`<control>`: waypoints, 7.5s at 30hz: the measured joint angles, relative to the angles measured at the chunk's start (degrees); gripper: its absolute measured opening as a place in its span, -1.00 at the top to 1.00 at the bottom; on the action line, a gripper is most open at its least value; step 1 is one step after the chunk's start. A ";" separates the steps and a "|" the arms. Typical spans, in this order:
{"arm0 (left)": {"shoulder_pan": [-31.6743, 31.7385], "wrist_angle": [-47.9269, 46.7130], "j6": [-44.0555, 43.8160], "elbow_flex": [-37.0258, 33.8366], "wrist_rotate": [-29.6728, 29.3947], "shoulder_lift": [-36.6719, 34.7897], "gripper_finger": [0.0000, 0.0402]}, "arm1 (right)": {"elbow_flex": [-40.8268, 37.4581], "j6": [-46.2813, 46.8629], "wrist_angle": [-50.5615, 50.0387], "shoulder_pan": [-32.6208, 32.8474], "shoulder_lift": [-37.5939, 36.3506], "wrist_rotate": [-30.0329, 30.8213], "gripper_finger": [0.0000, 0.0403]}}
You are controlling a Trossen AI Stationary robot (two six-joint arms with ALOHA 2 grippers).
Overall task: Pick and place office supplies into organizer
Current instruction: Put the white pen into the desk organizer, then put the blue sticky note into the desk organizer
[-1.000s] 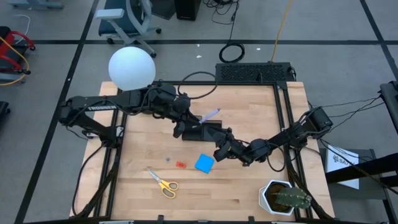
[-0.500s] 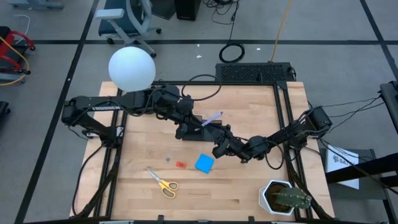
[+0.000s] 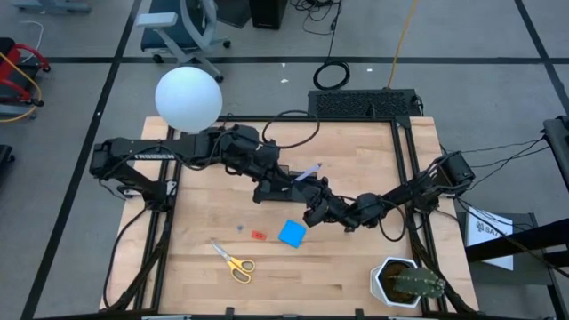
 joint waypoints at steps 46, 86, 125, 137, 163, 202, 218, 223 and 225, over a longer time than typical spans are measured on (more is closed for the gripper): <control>5.61 -8.03 18.58 0.07 -12.29 -13.66 0.62 | 0.09 27.89 0.31 -0.93 -3.62 5.36 0.86; 6.21 39.44 21.92 -45.45 -14.85 -35.86 0.62 | -13.31 146.75 -12.34 -29.68 -11.07 -43.24 0.86; 7.97 40.21 20.52 -46.14 -15.51 -35.89 0.62 | -2.81 152.89 -11.26 -32.59 11.61 -53.58 0.86; 7.97 40.14 20.68 -46.14 -15.51 -35.89 0.62 | -2.80 152.94 -12.07 -32.94 11.19 -53.54 0.83; 7.97 39.58 20.71 -46.12 -15.45 -35.89 0.62 | -2.82 149.54 -15.61 -32.61 6.28 -53.38 0.48; -11.30 18.89 39.37 -37.71 -31.77 -29.13 0.62 | -2.86 124.24 -48.04 -22.33 -16.41 -37.17 0.48; -24.51 22.94 47.31 -31.22 -48.39 -10.33 0.45 | -2.86 127.88 -48.80 -21.53 -16.39 -32.37 0.48; -28.18 23.63 46.08 -30.53 -51.12 -7.92 0.18 | -2.86 129.04 -52.92 -20.73 -16.39 -32.40 0.48; -29.51 24.05 45.55 -30.51 -51.79 -7.16 0.09 | -2.86 129.75 -55.33 -20.02 -16.39 -32.40 0.48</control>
